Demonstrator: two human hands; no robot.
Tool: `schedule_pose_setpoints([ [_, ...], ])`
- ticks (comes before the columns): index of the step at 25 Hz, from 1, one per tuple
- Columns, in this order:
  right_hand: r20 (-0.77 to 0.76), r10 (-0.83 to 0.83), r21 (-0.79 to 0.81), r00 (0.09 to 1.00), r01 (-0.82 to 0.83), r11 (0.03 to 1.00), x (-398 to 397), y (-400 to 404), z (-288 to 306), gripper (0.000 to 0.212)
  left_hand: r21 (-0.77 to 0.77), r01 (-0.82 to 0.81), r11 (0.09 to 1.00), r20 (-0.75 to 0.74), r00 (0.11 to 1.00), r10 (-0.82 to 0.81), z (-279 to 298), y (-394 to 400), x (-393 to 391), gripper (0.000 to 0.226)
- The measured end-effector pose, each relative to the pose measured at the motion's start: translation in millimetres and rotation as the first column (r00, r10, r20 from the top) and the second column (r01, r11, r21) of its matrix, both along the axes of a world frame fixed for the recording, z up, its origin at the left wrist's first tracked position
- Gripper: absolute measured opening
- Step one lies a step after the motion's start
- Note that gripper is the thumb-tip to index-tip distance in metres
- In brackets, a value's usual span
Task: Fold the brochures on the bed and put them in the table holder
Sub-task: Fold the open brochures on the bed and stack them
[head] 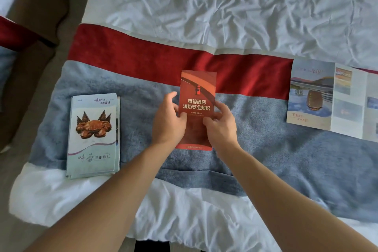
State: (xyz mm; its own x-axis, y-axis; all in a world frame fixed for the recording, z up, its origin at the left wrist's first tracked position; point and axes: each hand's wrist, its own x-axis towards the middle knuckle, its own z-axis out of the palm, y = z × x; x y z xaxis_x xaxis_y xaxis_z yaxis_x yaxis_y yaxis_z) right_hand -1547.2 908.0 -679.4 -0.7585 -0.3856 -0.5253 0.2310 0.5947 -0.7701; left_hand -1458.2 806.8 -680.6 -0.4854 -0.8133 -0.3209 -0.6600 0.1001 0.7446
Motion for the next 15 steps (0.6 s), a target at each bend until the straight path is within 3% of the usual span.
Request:
schedule_pose_setpoints([
  [2, -0.170, 0.160, 0.103, 0.972, -0.144, 0.984, 3.4, 5.7, -3.2, 0.076, -0.139, 0.107, 0.985, -0.005, 0.994, -0.108, 1.9, 0.9, 8.2, 0.061],
  [4, -0.260, 0.310, 0.143, 0.915, -0.280, 0.949, 8.5, 9.0, -4.3, 0.085, -0.214, 0.189, 0.958, 0.044, 0.982, -0.184, 2.1, -0.3, 18.2, 0.062],
  [10, -0.400, 0.610, 0.237, 0.684, -0.566, 0.790, 39.4, -14.1, 5.5, 0.080, -0.335, 0.302, 0.893, 0.146, 0.953, -0.267, 1.0, -22.7, 64.0, 0.050],
  [15, -0.388, 0.758, 0.323, 0.525, -0.692, 0.645, 87.2, -53.8, 7.5, 0.067, -0.373, 0.336, 0.865, 0.256, 0.933, -0.252, 2.3, -56.7, 122.8, 0.049],
])
